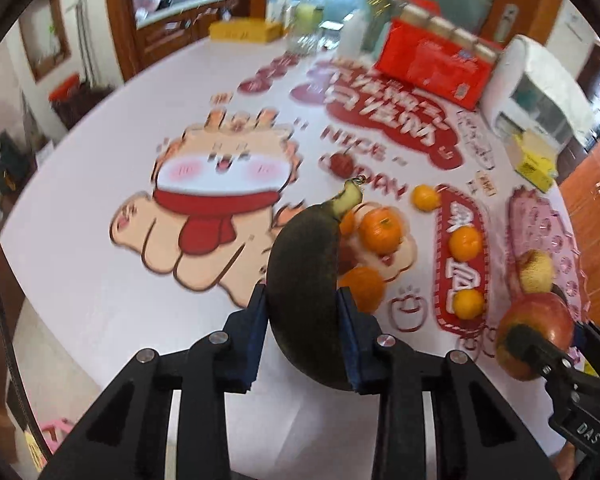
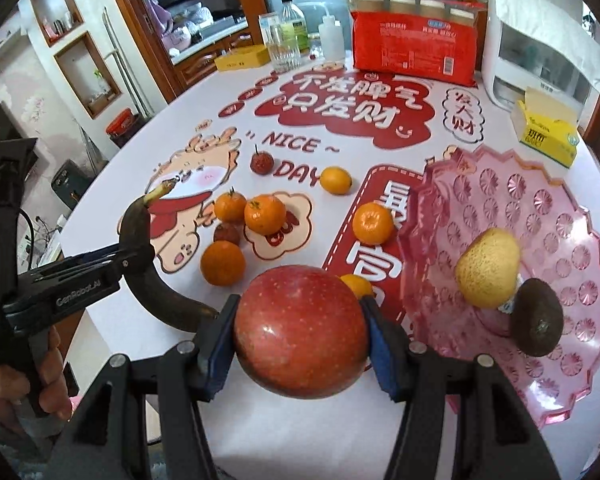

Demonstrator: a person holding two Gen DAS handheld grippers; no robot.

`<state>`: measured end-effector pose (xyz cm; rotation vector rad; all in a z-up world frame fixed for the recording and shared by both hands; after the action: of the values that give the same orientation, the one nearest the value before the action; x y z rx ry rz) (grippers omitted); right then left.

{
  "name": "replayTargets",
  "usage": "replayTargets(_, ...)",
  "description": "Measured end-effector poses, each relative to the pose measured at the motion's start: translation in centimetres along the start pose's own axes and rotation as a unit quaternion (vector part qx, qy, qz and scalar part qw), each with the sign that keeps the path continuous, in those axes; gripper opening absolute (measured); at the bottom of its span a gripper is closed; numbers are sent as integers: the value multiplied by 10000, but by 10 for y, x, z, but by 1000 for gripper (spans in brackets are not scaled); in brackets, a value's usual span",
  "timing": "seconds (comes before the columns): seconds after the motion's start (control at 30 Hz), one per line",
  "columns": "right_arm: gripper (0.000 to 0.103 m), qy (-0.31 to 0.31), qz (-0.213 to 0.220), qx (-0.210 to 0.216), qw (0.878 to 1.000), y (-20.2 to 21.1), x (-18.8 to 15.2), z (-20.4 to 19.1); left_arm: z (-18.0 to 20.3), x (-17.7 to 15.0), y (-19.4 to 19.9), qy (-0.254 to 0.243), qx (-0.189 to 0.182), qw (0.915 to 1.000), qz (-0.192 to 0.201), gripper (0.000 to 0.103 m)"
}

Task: Organize fruits
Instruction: 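Carry the banana and apple over the pink bowl with both tools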

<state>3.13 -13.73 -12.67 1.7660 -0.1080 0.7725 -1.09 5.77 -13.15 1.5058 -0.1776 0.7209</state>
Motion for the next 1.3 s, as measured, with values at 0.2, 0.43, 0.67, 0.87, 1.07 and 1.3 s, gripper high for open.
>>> replayTargets(0.2,59,-165,458,52,9988,38,9,20,49,20,42,-668,-295,9968,319,32)
replayTargets(0.43,59,-679,938,-242,9930,84,17,69,136,48,69,-1556,-785,9829,588,32)
replayTargets(0.67,59,-1228,1257,-879,9805,114,16,131,217,56,63,-2281,-1099,9655,617,32)
replayTargets(0.87,59,-1588,1188,-1248,9722,110,7,172,267,49,36,-2767,-1168,9529,415,32)
replayTargets(1.07,59,-1867,944,-1356,9684,88,3,200,289,47,3,-2989,-1111,9476,220,32)
replayTargets(1.3,59,-2020,670,-1474,9659,59,0,224,309,45,-37,-3162,-1044,9429,-54,32)
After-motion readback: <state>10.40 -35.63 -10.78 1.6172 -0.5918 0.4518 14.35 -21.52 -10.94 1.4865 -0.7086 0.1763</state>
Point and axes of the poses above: each gripper's, at about its wrist camera, not at the fingertips, and y roughly against the way its jaws point, z to its right, x to its top, the point moved 2 cm from there along -y, roughly the way its jaws point, and after that the axes turned 2 degrees about z, right-handed, at the moved point
